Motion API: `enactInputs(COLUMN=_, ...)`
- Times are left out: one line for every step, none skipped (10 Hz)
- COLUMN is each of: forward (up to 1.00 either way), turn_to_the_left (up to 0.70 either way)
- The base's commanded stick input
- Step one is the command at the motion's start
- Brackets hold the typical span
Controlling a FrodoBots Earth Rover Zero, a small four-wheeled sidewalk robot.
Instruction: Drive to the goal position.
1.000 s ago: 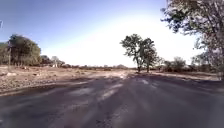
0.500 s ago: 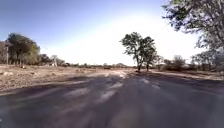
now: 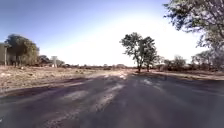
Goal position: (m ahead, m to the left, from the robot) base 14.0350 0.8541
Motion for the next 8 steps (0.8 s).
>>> enactInputs(forward=0.5, turn_to_the_left=0.0)
enactInputs(forward=0.5, turn_to_the_left=0.0)
enactInputs(forward=0.5, turn_to_the_left=0.24)
enactInputs(forward=0.5, turn_to_the_left=0.33)
enactInputs(forward=0.5, turn_to_the_left=0.3)
enactInputs(forward=0.5, turn_to_the_left=0.18)
enactInputs(forward=0.5, turn_to_the_left=0.0)
enactInputs(forward=0.5, turn_to_the_left=0.0)
